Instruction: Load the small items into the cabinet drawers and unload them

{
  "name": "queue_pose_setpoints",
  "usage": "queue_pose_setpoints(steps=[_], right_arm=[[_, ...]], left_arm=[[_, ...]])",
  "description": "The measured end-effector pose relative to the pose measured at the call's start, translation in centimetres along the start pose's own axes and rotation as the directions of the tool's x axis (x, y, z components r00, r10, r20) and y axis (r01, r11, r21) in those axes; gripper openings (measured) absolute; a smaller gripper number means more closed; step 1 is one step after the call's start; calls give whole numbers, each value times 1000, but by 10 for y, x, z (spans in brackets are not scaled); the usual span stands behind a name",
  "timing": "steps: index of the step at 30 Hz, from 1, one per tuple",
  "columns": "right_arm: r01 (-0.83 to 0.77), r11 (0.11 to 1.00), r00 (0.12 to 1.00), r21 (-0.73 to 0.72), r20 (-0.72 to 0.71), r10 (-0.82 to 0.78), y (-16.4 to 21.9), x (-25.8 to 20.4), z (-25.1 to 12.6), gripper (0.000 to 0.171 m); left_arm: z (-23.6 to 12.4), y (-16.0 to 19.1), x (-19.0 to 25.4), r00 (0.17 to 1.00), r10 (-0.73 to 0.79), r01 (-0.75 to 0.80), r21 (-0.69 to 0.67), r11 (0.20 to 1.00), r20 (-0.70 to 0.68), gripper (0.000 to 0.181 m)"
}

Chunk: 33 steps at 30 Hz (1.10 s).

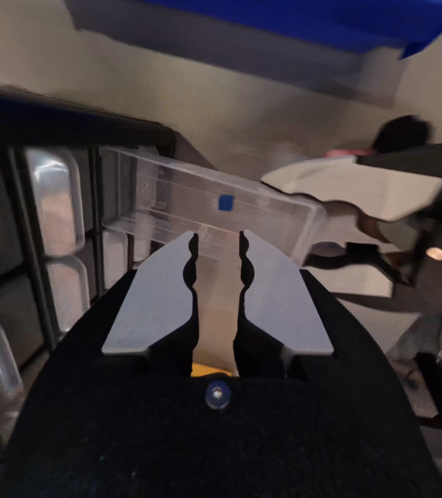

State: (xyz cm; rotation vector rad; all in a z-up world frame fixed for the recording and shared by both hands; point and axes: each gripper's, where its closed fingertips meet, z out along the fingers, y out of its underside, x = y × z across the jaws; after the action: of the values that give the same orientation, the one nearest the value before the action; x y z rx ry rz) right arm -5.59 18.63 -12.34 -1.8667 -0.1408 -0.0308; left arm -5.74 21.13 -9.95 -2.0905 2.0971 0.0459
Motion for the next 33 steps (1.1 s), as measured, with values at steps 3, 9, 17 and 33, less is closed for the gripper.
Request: queue_pose_setpoints(steps=[3, 9, 17, 33], right_arm=[[-5, 1000, 1000, 1, 1, 5, 0, 0, 0, 64], [-5, 1000, 1000, 0, 0, 5, 0, 0, 0, 64], [44, 997, 998, -56, -43, -46, -11, 8, 27, 64], [0, 996, 1000, -92, -17, -2, -5, 16, 39, 48]], left_arm=[[-34, 3, 30, 974, -72, 135, 295, 946, -215, 29], [-97, 58, 99, 715, 88, 498, 593, 633, -694, 28], [-102, 137, 156, 587, 131, 662, 568, 490, -799, 28], [-95, 159, 159, 486, 164, 776, 510, 371, -859, 28]])
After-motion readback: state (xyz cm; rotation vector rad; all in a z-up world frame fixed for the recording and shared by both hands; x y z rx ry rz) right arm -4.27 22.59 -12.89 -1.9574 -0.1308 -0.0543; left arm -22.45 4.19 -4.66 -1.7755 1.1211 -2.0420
